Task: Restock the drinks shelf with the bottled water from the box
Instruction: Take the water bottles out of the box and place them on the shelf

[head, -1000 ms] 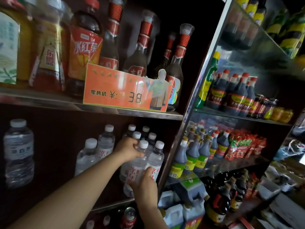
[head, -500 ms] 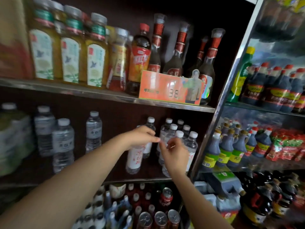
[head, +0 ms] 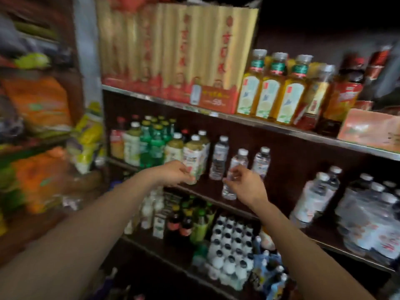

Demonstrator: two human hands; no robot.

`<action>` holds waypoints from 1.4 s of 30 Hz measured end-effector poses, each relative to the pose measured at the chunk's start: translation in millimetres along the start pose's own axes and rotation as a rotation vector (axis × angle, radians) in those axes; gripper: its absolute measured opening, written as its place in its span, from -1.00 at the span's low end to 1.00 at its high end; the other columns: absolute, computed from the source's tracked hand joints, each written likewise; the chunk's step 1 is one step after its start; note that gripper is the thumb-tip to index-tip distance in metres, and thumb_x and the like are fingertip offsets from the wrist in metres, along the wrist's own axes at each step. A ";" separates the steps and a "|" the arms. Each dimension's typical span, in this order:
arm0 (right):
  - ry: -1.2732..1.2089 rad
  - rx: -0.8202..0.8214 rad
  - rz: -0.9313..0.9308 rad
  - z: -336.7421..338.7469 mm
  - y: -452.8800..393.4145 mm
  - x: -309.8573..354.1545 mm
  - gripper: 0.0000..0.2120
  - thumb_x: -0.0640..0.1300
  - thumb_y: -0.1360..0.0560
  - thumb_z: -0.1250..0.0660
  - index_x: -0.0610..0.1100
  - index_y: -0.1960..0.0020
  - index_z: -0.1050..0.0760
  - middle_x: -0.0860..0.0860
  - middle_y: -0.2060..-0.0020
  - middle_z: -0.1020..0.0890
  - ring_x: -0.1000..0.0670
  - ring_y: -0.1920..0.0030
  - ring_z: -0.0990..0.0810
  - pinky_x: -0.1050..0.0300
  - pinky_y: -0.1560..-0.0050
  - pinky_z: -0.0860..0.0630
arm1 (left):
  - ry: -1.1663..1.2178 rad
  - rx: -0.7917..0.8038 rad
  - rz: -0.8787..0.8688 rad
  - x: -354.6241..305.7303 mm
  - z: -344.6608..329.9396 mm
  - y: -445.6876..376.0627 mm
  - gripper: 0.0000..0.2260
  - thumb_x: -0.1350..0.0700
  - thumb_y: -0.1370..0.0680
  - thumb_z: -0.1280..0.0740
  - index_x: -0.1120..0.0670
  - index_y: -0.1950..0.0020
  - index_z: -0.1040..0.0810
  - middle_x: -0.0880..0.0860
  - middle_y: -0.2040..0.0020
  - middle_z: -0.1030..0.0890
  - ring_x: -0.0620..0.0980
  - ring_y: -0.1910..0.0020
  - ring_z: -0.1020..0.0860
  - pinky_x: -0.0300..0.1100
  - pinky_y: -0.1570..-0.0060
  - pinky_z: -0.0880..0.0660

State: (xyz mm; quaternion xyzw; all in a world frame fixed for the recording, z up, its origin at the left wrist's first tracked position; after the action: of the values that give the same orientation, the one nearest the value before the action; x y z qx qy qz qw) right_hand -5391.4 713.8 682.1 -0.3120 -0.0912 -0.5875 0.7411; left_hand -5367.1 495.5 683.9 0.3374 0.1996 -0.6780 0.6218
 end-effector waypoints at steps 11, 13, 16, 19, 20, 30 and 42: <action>0.161 0.794 0.494 -269.6 105.0 259.1 -0.74 0.07 -0.45 -0.40 -0.06 -0.04 -0.51 -0.06 -0.02 -0.59 -0.08 -0.09 -0.55 0.13 0.02 -0.43 | 0.024 -0.099 0.580 326.2 72.6 253.5 -0.83 0.08 -0.57 -0.31 0.14 0.15 -0.55 0.15 0.17 -0.52 -0.06 0.35 -0.42 -0.34 0.28 -0.42; 0.156 0.870 0.553 -309.8 137.2 297.3 -0.72 0.06 -0.46 -0.40 -0.10 -0.05 -0.53 -0.03 0.02 -0.58 -0.06 -0.06 -0.56 0.14 -0.01 -0.47 | 0.129 -0.137 0.757 386.4 69.1 295.8 -0.79 -0.08 -0.50 -0.38 0.07 0.13 -0.54 0.16 0.14 -0.59 -0.02 0.27 -0.47 -0.19 0.18 -0.50; 0.157 1.015 0.598 -360.7 184.0 339.8 -0.61 0.06 -0.48 -0.37 -0.08 -0.24 -0.48 -0.06 -0.17 -0.55 -0.08 -0.15 -0.52 0.03 -0.15 -0.49 | 0.252 -0.139 0.914 434.4 46.9 345.5 -0.77 -0.05 -0.53 -0.34 -0.04 -0.13 -0.43 0.07 -0.11 -0.56 0.06 -0.14 -0.54 -0.03 -0.11 -0.47; 0.181 1.152 0.661 -400.1 224.9 366.3 -0.56 0.06 -0.51 -0.33 -0.14 -0.30 -0.44 -0.08 -0.21 -0.52 -0.10 -0.18 -0.50 -0.02 -0.17 -0.48 | 0.320 -0.133 0.985 449.0 30.3 370.7 -0.64 -0.02 -0.57 -0.30 0.04 -0.34 -0.41 0.08 -0.21 -0.52 0.09 -0.27 -0.49 -0.01 -0.16 -0.43; 0.170 1.181 0.672 -411.9 236.0 372.2 -0.56 0.08 -0.50 -0.34 -0.14 -0.28 -0.45 -0.07 -0.20 -0.53 -0.10 -0.16 -0.51 -0.02 -0.14 -0.49 | 0.333 -0.150 0.998 461.4 25.7 379.2 -0.61 -0.02 -0.57 -0.30 0.07 -0.37 -0.41 0.09 -0.25 -0.51 0.09 -0.27 -0.50 -0.01 -0.19 -0.45; 0.212 1.527 0.490 -553.7 328.0 335.9 -0.54 0.02 -0.50 -0.38 -0.24 -0.28 -0.46 -0.17 -0.20 -0.54 -0.14 -0.12 -0.55 -0.03 -0.18 -0.51 | 0.613 -0.258 1.104 560.0 -70.2 401.3 -0.61 -0.02 -0.51 -0.38 0.08 -0.30 -0.50 0.06 -0.36 -0.43 -0.02 -0.09 -0.59 -0.22 0.07 -0.55; 0.312 1.704 0.269 -739.1 440.0 208.5 -0.68 0.02 -0.48 -0.39 -0.06 0.33 -0.36 0.01 0.30 -0.48 0.00 0.19 -0.54 0.16 0.23 -0.44 | 0.815 -0.319 1.220 702.9 -222.8 365.1 -0.83 0.08 -0.54 -0.37 -0.01 0.21 -0.43 0.03 0.16 -0.50 -0.02 0.10 -0.48 -0.26 0.18 -0.41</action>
State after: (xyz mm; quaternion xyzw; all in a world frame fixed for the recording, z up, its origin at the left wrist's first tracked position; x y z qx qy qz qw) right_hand -5093.1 173.8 47.4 0.4234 -0.3591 -0.2630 0.7891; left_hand -4962.8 97.6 88.0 0.5182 0.2874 0.0028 0.8055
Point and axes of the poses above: each hand's wrist, its own y-axis away from the middle knuckle, its own z-axis out of the back of the hand, x = y × z, the point moved 6 cm from there along -y, towards the middle knuckle
